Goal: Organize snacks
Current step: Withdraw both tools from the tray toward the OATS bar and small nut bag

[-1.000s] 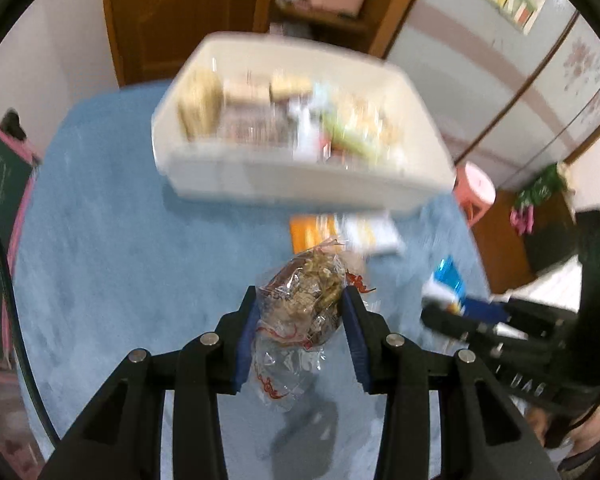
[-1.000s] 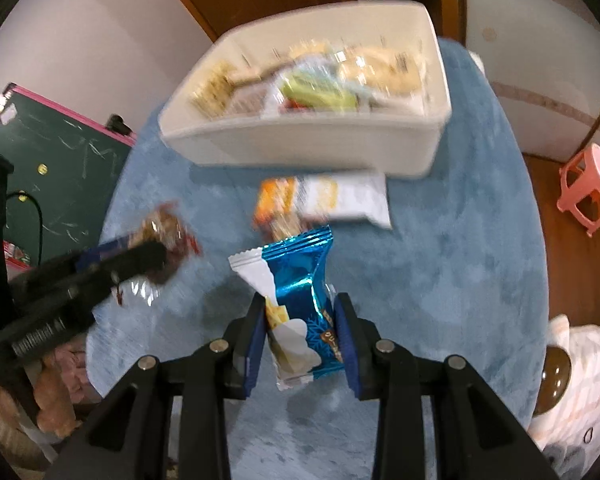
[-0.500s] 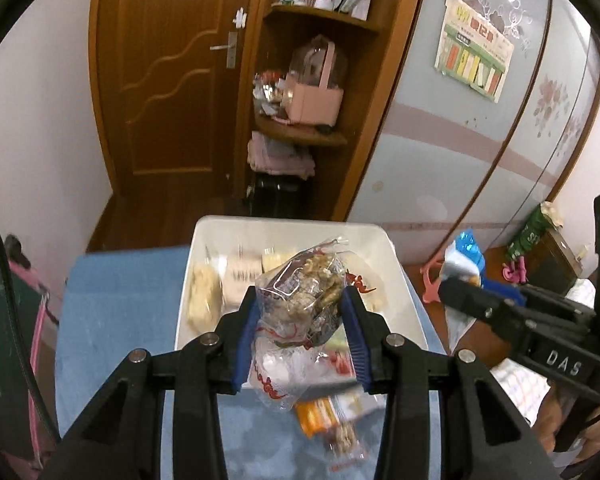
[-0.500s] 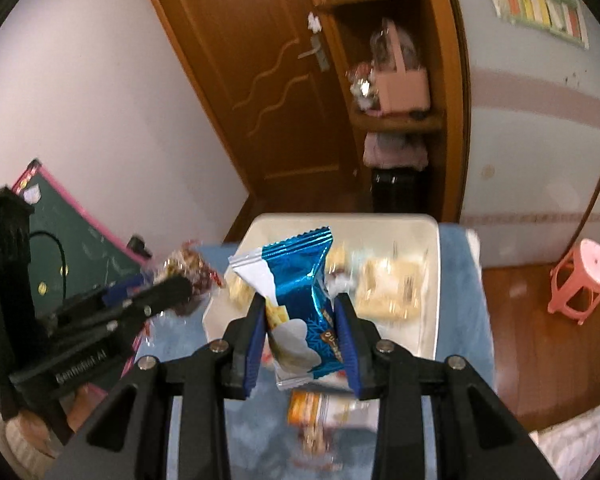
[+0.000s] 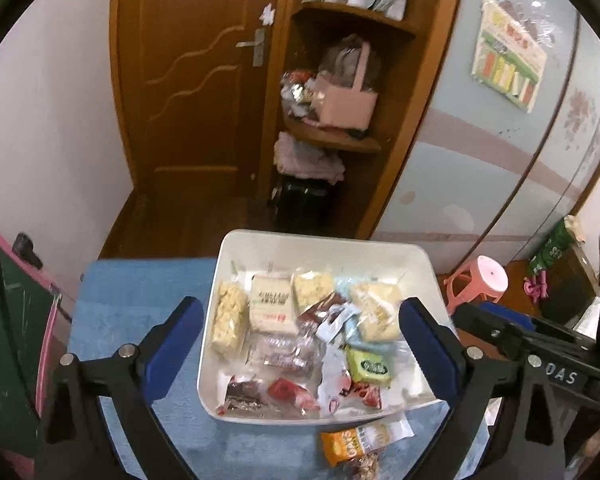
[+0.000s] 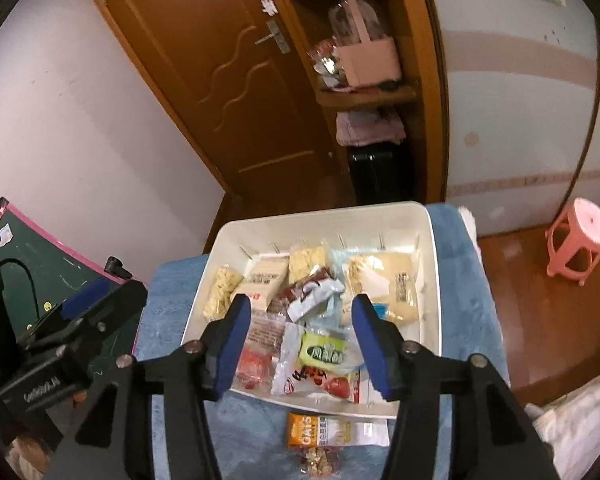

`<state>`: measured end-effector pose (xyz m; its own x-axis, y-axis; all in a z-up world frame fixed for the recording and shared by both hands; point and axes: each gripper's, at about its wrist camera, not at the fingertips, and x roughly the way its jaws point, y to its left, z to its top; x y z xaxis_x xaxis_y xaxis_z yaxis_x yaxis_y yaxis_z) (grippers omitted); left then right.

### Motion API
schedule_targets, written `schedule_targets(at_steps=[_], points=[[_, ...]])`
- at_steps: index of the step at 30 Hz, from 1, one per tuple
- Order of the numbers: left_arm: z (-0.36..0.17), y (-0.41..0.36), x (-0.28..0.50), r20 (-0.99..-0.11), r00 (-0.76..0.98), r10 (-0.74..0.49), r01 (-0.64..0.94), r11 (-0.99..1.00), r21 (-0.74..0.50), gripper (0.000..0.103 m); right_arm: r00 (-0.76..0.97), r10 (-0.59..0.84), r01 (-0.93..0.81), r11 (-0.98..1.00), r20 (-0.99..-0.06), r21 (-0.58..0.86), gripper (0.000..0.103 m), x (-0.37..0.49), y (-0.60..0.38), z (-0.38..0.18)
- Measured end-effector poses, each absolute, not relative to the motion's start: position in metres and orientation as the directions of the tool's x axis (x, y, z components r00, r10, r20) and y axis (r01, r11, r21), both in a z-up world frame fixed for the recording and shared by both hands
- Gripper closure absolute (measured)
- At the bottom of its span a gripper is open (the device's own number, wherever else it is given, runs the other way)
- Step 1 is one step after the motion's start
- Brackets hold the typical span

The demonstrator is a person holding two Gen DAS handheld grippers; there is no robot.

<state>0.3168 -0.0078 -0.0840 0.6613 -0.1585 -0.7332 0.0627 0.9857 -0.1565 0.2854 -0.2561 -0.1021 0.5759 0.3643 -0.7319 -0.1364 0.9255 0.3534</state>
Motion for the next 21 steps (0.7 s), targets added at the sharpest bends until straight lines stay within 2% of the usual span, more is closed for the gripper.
schedule_targets(at_steps=[8, 21], points=[[-0.098, -0.001, 0.302, -0.759, 0.634, -0.150, 0.027, 0.985, -0.172, 0.005, 0.569, 0.347, -0.114, 0.931, -0.745, 0.346, 0.050, 0.270, -0.262, -0.111], [-0.090, -0.017, 0.254, -0.748, 0.645, -0.157, 0.032, 0.983, -0.179, 0.005, 0.587, 0.335, -0.139, 0.938, -0.737, 0.316, 0.050, 0.220, -0.270, -0.102]])
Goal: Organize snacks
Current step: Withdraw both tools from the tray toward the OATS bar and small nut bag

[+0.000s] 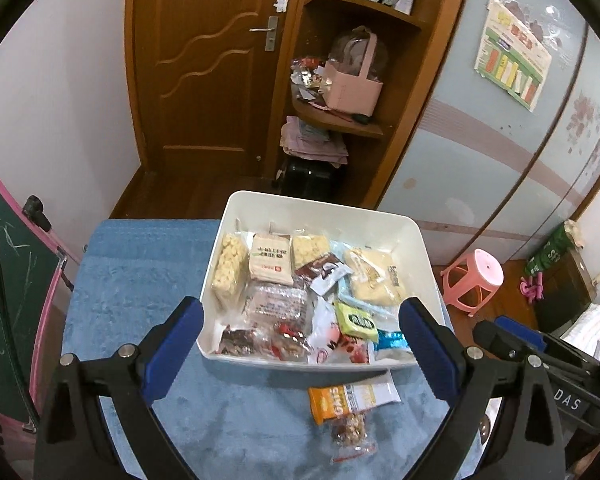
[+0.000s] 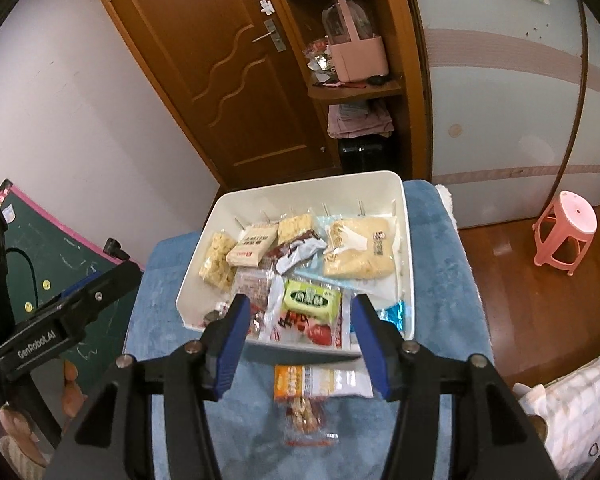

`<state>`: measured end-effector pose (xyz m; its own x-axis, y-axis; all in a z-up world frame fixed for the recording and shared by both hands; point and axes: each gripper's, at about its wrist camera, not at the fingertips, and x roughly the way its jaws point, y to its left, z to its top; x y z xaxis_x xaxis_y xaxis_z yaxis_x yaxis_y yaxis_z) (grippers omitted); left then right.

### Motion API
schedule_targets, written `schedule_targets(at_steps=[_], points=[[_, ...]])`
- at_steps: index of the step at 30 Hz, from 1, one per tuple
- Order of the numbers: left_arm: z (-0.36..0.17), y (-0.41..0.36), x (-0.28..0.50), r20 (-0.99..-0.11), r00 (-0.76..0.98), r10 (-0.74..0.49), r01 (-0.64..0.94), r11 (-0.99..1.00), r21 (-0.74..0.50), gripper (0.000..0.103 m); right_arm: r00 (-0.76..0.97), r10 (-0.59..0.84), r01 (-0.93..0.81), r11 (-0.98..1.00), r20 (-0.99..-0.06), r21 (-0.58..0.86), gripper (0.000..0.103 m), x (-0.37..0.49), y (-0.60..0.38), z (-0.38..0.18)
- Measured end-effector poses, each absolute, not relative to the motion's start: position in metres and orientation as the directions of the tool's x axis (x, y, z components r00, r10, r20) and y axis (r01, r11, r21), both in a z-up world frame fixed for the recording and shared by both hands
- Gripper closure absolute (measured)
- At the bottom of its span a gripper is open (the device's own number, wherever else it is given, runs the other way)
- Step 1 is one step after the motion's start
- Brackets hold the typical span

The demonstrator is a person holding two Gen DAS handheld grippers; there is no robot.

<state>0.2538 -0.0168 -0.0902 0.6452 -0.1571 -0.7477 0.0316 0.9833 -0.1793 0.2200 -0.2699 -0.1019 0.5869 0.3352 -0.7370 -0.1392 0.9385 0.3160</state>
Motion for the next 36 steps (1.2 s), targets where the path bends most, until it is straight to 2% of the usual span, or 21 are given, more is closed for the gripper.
schedule_targets(at_steps=[13, 20, 30, 36], points=[[-0.087, -0.044, 0.175, -0.743, 0.657, -0.130, 0.105, 0.991, -0.081, 0.005, 0.574, 0.325, -0.154, 0.945, -0.752, 0.290, 0.050, 0.150, -0.282, -0.106], [-0.083, -0.056, 0.138, -0.736, 0.671, -0.095, 0.175, 0.984, 0.033, 0.005, 0.571, 0.331, -0.195, 0.944, -0.751, 0.267, 0.050, 0.121, -0.283, -0.102], [-0.101, -0.064, 0.132, -0.763, 0.645, -0.055, 0.256, 0.955, 0.147, 0.005, 0.526, 0.344, -0.201, 0.939, -0.778, 0.279, 0.050, 0.119, -0.279, -0.129], [-0.137, -0.061, 0.157, -0.806, 0.591, -0.021, 0.266, 0.949, 0.170, 0.005, 0.478, 0.330, -0.208, 0.943, -0.814, 0.260, 0.050, 0.128, -0.265, -0.163]])
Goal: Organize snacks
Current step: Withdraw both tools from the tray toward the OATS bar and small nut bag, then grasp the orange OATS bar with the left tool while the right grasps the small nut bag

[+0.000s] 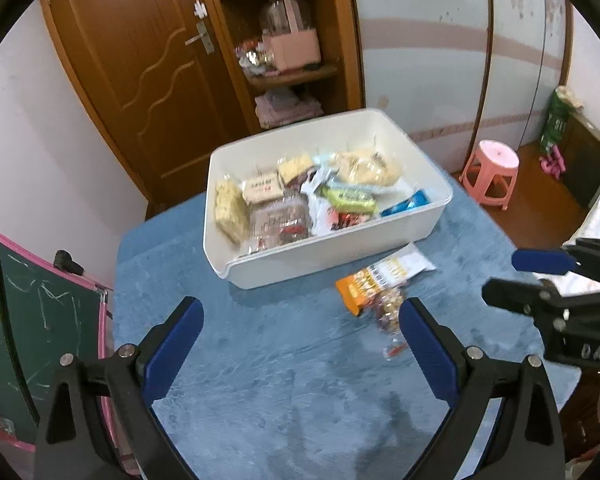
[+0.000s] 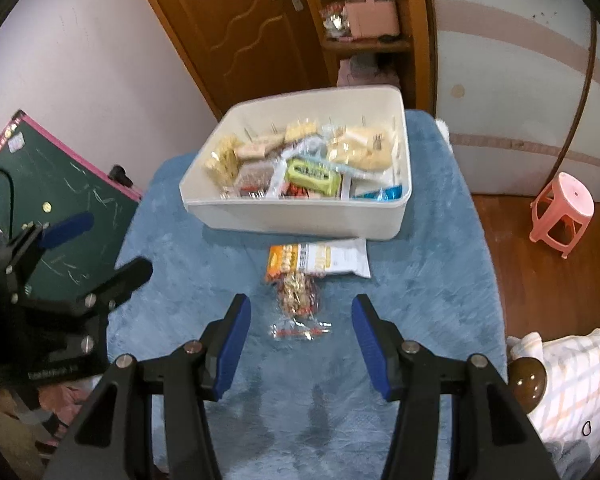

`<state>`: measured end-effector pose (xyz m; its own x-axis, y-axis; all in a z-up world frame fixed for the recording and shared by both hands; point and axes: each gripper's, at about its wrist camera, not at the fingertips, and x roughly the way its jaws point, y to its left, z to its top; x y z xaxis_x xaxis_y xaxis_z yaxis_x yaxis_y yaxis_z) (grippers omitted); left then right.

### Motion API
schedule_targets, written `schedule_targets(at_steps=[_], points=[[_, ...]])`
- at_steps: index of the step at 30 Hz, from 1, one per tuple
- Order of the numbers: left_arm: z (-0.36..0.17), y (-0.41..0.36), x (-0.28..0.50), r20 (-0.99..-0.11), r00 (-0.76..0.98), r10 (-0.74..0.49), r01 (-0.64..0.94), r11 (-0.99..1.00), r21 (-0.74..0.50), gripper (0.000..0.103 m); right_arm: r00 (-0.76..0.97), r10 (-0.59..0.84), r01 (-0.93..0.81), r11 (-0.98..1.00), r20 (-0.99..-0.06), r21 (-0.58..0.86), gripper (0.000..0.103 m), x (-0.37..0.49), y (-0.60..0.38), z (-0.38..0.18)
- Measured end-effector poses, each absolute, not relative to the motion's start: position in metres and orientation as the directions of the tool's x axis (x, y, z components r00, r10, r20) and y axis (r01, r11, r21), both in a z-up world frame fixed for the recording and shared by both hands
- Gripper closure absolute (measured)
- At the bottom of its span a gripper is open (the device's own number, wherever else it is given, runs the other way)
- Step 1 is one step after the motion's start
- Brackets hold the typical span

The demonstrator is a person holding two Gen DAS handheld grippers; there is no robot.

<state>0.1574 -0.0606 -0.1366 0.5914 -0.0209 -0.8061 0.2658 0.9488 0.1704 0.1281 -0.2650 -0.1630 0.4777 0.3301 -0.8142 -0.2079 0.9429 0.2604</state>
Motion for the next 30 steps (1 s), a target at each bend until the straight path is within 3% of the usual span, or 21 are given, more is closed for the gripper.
schedule_targets(at_steps=[16, 21, 24, 30], points=[[-0.221, -0.040, 0.233, -0.911, 0.410, -0.038, 0.362, 0.924, 0.124, 0.005, 0.280, 0.290, -0.166, 0.954, -0.915, 0.251, 0.050, 0.185, -0.212, -0.273], [-0.234, -0.044, 0.244, -0.919, 0.393, -0.042, 0.418, 0.898, 0.138, 0.005, 0.291, 0.263, -0.183, 0.959, -0.920, 0.217, 0.048, 0.194, -0.198, -0.283], [-0.238, -0.048, 0.248, -0.922, 0.383, -0.052, 0.446, 0.885, 0.136, 0.005, 0.310, 0.212, -0.201, 0.967, -0.927, 0.154, 0.058, 0.193, -0.195, -0.286], [-0.245, -0.069, 0.253, -0.926, 0.366, -0.090, 0.519, 0.846, 0.122, 0.005, 0.302, 0.272, -0.142, 0.961, -0.914, 0.239, 0.059, 0.195, -0.216, -0.282]])
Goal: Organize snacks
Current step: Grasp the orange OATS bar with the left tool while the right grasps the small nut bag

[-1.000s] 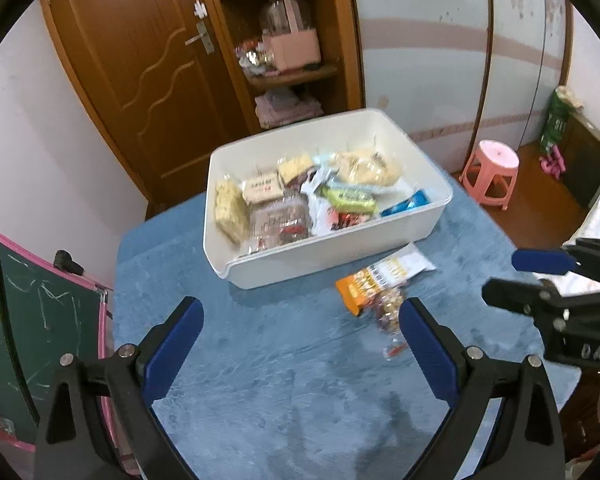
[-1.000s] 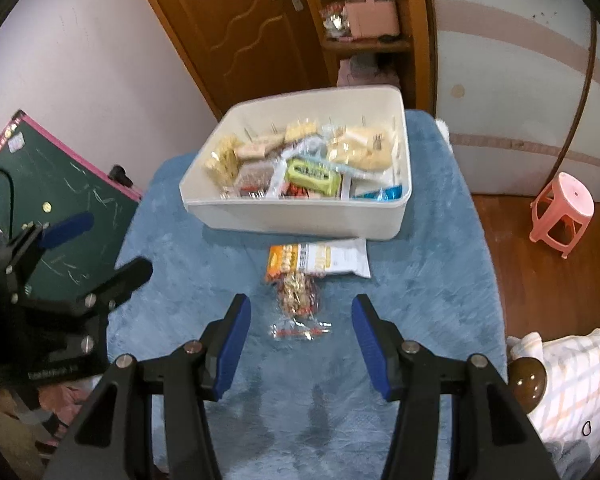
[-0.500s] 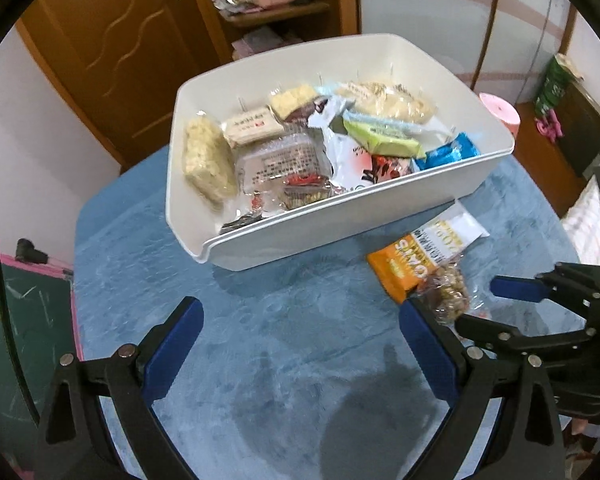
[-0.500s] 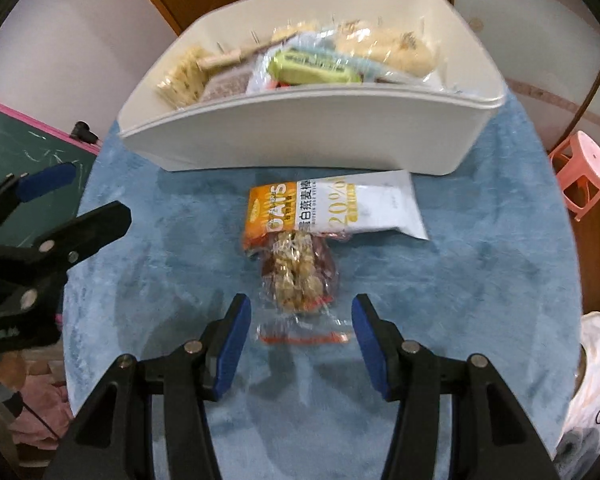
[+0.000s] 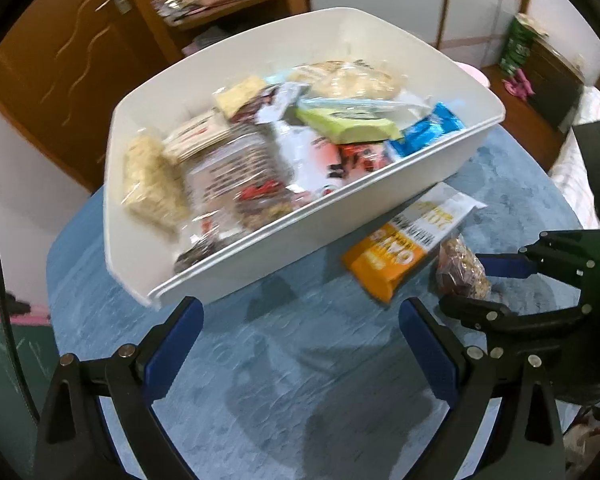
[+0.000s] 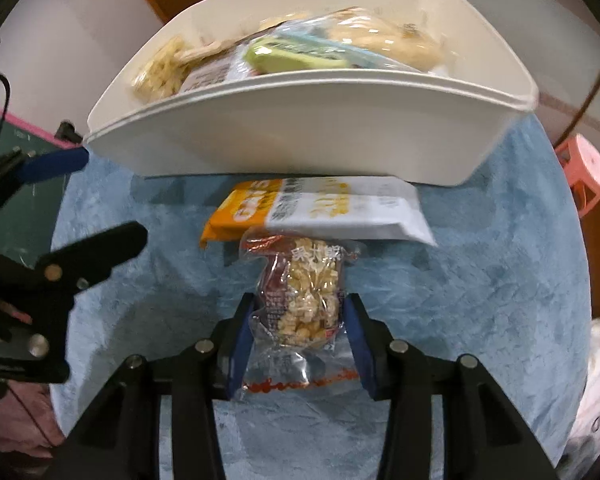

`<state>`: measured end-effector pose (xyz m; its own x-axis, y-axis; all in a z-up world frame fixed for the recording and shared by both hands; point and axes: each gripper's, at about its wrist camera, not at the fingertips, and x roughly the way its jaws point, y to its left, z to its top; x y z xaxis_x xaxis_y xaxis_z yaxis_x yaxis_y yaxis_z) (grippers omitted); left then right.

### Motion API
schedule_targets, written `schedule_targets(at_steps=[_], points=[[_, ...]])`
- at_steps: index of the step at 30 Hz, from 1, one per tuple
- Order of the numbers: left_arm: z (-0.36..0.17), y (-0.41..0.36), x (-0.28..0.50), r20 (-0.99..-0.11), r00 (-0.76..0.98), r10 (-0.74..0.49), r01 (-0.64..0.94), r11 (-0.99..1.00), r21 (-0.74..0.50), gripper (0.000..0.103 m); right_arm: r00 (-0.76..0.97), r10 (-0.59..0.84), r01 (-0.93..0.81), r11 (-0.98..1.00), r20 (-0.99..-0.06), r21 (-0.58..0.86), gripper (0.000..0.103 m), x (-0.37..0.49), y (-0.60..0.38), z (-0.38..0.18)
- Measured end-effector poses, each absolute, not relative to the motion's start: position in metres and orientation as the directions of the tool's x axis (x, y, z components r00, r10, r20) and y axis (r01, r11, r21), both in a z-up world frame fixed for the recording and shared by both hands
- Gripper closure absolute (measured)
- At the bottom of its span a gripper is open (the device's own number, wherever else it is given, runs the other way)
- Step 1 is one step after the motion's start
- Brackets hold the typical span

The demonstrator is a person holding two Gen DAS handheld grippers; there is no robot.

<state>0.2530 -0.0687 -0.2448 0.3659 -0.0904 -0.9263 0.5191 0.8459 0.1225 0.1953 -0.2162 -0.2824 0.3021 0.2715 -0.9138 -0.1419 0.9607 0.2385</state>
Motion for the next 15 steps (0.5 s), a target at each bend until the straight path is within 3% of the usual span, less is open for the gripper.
schedule_targets(at_steps=[15], points=[[-0.276, -0.153, 0.246, -0.930, 0.346, -0.123, 0.726, 0.663, 0.182, 0.005, 0.365, 0.210, 0.088, 0.962, -0.907, 0.259, 0.059, 0.182, -0.300, -0.274]])
